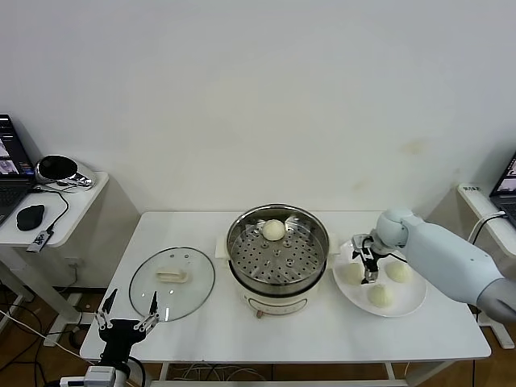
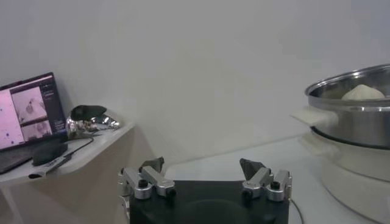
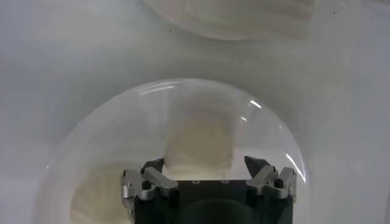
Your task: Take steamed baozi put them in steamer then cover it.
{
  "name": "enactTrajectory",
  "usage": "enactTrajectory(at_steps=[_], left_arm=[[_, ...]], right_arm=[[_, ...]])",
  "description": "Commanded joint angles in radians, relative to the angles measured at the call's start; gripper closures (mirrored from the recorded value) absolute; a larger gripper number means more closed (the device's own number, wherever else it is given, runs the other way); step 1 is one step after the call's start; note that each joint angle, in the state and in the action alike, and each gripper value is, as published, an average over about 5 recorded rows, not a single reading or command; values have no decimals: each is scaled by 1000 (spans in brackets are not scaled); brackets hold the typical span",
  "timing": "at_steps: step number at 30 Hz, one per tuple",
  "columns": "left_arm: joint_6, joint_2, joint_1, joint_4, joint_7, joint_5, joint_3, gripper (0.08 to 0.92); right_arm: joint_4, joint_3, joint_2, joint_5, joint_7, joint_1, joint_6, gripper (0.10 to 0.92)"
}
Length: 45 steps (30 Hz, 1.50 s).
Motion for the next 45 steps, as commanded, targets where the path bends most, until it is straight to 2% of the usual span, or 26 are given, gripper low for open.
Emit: enactTrajectory(at_steps=[1,5,10,20,25,30,36,45], left_arm=[[1,-2,-1,-2,0,2,3,177],[1,-4,-2,-2,0,5,7,177],[2,-3,-1,-6,0,6,8,177],[4,8,-10,-5,0,2,11,177],[6,18,-20,-3,1,-4,15,177],[6,24,-24,-5,0,-10,16,177],[5,20,-19,-15,0,-9,12,177],[4,6,-19,-20,-2,0,1,177]], right_arm=[[-29,10,20,-4,-1,-11,-6,313],[-16,3,13,10,-11,-5,-13,392],[30,-12,-11,36,-31,33,-26,444],[294,-171,-225,229,-89,372,-148,457],[372,-331,-251,382,-92,651,-185,451],[453,-419,-181,553,-44,782,-253,448],[502,-456,-21,700,63,741,-371,442],[329,-476,282,748,157,607,-467,436]])
